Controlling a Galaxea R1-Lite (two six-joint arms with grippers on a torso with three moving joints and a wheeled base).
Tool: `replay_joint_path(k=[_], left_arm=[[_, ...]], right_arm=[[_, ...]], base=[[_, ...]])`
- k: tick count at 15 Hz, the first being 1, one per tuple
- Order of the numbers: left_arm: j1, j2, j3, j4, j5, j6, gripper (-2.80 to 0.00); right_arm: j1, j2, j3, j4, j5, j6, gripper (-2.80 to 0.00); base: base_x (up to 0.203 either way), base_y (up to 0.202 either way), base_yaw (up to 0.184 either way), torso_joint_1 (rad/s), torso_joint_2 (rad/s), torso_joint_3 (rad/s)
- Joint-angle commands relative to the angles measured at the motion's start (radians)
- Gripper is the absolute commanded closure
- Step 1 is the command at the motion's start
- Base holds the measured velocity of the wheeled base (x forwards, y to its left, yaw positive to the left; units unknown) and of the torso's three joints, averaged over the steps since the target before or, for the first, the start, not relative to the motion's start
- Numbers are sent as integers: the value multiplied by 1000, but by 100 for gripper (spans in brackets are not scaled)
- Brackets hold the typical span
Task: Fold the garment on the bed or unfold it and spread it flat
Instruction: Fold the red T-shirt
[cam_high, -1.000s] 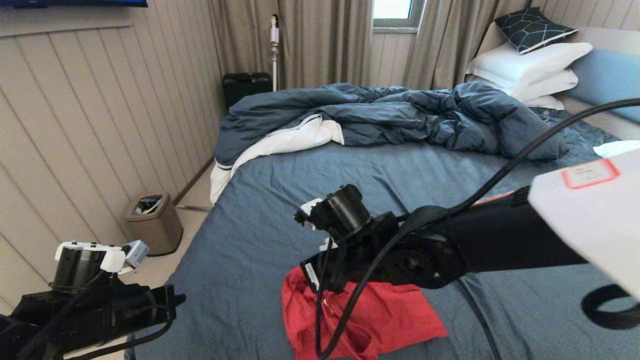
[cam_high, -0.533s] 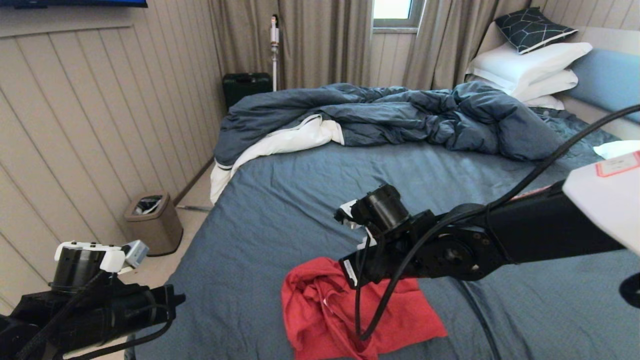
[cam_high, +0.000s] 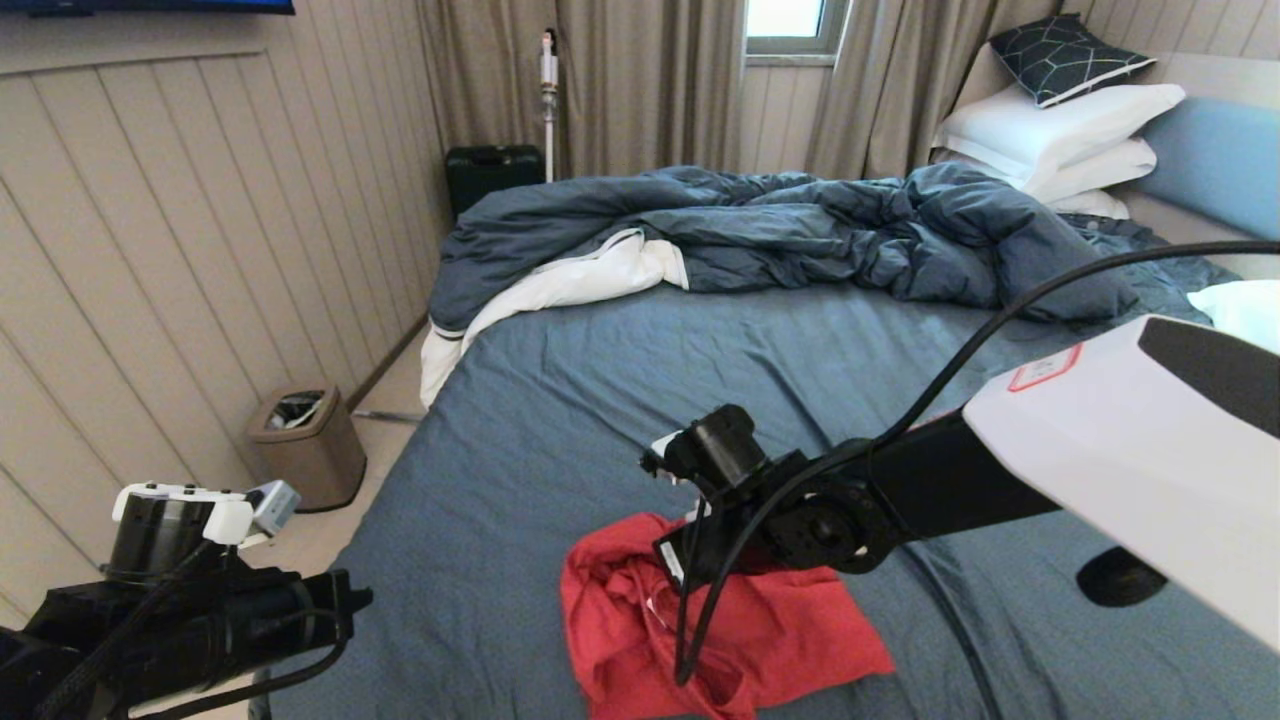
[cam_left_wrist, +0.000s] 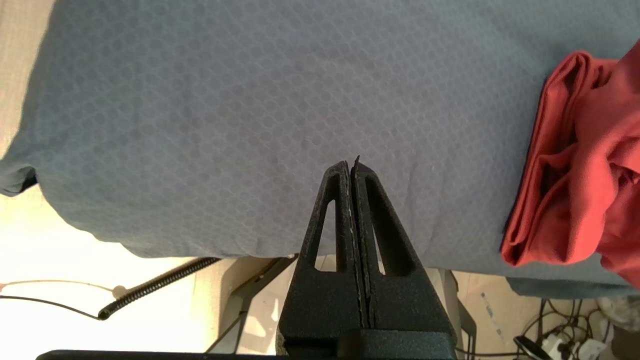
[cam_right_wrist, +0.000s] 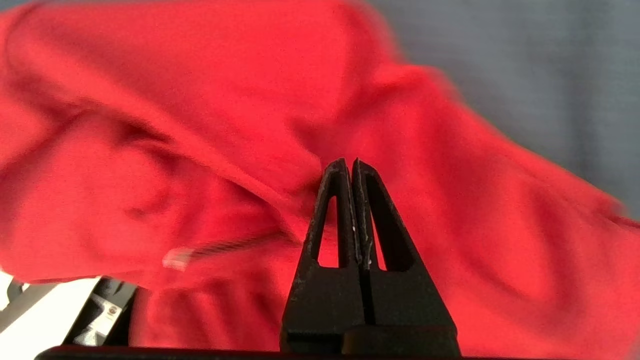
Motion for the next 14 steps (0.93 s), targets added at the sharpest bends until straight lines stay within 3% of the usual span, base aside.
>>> replay_joint_path(k=[1,10,14], left_arm=[[0,5,-2,-4,-1,-3,0],[0,14,2,-18,-1,-3,0],[0,10,2,-18,-1,-3,0]], right_arm=[[22,22,-7,-10,0,2,0],[148,15,-146,-19,2,2,0],[130,-65,-76,-19,-1,7,0]], base=[[0,0,0,0,0,0],[0,0,0,0,0,0],[0,0,0,0,0,0]])
